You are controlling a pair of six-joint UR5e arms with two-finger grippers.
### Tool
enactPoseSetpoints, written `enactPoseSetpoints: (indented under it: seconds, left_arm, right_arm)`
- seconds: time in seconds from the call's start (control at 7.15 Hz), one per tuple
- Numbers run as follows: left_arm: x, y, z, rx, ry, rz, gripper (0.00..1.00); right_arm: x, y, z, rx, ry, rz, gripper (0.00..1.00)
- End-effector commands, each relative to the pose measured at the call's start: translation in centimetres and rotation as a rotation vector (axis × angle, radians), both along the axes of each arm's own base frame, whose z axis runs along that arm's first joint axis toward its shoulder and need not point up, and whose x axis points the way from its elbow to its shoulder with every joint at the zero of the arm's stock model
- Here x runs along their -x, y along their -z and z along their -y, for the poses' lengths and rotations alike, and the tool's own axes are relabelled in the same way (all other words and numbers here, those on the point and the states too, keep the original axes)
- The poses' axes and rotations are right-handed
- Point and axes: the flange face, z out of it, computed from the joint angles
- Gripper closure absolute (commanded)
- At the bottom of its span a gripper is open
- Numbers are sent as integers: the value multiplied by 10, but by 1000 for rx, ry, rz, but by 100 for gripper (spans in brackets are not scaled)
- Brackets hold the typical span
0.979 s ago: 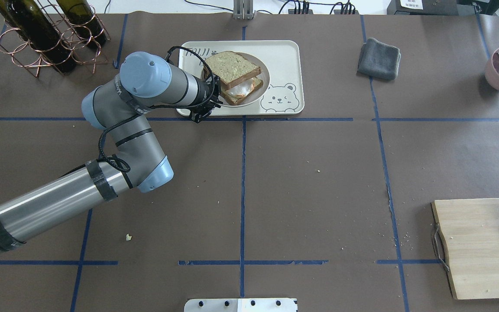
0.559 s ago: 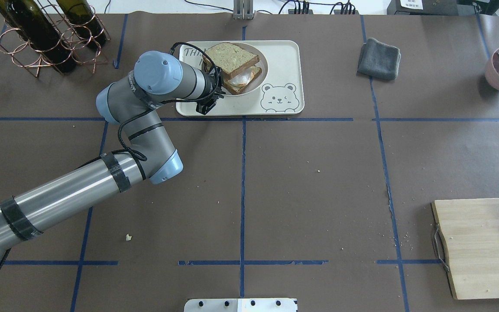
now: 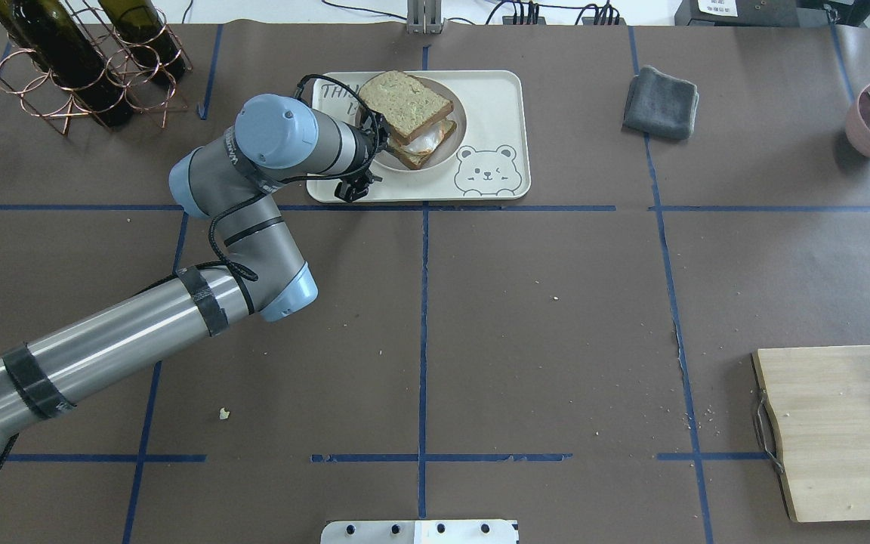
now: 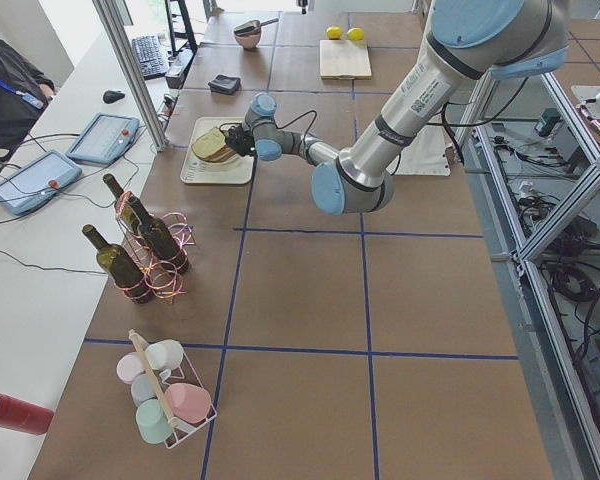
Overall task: Make sandwich and place on tray
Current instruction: 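Lower the plate onto the tray and open the left gripper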
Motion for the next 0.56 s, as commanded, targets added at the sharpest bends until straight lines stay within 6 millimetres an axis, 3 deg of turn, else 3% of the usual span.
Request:
enactPoseSetpoints:
  seconds: [0.0, 0.14, 0.28, 0.42]
  left_arm:
    - [48, -26, -45, -192, -85, 58, 0]
    - [66, -31, -56, -213, -84, 76, 0]
    - [91, -54, -74, -328, -145, 158, 0]
    - [123, -50, -86, -458, -209, 268, 0]
  right_arm:
    - [0, 1, 1, 2, -2, -1, 0]
    - [0, -1, 0, 5, -2, -1, 0]
    - [0, -2, -1, 7, -1, -2, 0]
    - [-1, -3, -2, 7, -1, -6, 0]
